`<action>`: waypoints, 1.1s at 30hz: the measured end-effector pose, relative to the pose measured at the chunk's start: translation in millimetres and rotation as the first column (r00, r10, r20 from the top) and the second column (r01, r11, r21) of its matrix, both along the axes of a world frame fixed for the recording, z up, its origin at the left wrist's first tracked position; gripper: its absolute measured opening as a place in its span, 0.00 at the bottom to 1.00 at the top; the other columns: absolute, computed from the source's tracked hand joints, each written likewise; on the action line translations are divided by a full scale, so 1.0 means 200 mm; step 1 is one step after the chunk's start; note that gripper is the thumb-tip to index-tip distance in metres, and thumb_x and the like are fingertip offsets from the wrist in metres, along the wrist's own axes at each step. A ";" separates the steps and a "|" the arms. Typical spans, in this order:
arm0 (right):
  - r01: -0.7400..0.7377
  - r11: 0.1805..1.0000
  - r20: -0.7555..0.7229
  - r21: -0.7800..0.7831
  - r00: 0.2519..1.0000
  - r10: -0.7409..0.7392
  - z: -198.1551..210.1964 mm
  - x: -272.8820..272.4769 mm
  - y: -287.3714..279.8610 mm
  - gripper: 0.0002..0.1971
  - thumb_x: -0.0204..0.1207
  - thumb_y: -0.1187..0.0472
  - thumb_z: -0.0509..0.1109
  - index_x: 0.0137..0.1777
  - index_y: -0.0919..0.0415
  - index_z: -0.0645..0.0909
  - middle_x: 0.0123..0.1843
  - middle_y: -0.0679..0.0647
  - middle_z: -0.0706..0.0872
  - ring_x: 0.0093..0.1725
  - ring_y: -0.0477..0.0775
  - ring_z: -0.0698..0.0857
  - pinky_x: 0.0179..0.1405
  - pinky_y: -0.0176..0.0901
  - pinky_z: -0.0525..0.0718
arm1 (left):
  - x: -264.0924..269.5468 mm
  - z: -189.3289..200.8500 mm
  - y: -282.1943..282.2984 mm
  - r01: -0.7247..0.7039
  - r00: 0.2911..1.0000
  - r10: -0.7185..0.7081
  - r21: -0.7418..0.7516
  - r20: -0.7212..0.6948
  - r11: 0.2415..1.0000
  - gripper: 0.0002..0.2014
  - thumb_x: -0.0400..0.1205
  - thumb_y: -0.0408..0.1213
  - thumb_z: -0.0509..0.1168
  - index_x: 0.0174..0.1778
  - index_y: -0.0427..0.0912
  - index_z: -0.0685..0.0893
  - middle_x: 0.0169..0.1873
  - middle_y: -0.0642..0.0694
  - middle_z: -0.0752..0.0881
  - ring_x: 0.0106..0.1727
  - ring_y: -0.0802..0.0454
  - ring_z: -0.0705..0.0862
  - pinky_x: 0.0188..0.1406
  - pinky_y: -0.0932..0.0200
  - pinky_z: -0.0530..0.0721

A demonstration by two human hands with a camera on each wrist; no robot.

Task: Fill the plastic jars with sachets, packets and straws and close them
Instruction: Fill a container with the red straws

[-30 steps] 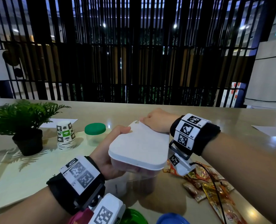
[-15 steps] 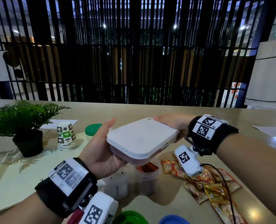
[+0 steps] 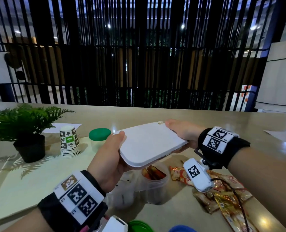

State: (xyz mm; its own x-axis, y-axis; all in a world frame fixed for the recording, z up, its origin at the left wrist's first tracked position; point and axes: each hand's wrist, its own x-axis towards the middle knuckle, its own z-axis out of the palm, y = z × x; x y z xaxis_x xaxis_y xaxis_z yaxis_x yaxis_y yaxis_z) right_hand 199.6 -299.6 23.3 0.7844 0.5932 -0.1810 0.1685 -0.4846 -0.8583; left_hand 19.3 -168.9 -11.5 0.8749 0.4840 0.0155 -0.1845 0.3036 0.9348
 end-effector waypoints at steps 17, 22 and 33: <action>-0.077 0.972 -0.145 0.222 0.983 0.111 -0.06 -0.02 0.01 0.15 0.86 0.45 0.52 0.62 0.54 0.71 0.56 0.63 0.79 0.47 0.64 0.83 0.26 0.51 0.88 | -0.01 0.02 0.05 -0.042 0.999 0.044 -0.088 0.013 0.995 0.23 0.88 0.51 0.52 0.67 0.39 0.80 0.53 0.39 0.91 0.58 0.37 0.87 0.70 0.30 0.76; -0.030 0.984 -0.061 0.178 0.997 0.042 -0.10 -0.02 0.05 0.14 0.79 0.38 0.58 0.51 0.46 0.76 0.51 0.63 0.79 0.45 0.64 0.78 0.36 0.52 0.79 | -0.01 0.02 0.05 -0.072 0.997 0.075 -0.127 0.018 0.989 0.19 0.86 0.52 0.52 0.57 0.41 0.80 0.51 0.39 0.90 0.50 0.38 0.87 0.61 0.36 0.79; -0.034 0.970 0.111 0.240 0.994 0.007 -0.09 -0.04 0.04 0.11 0.87 0.52 0.56 0.48 0.56 0.76 0.47 0.62 0.81 0.43 0.59 0.79 0.41 0.51 0.75 | -0.05 -0.01 0.10 0.054 0.997 -0.057 -0.052 -0.047 0.997 0.22 0.73 0.36 0.69 0.63 0.33 0.81 0.55 0.33 0.89 0.52 0.37 0.87 0.56 0.43 0.82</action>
State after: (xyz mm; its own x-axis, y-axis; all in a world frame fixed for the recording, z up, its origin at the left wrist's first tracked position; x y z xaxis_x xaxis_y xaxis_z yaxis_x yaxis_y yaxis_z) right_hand 191.2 -290.6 5.6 0.7787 0.6250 0.0551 0.2750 -0.2611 -0.9253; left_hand 9.0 -149.5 -13.0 0.8995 0.4339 -0.0510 -0.1209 0.3594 0.9253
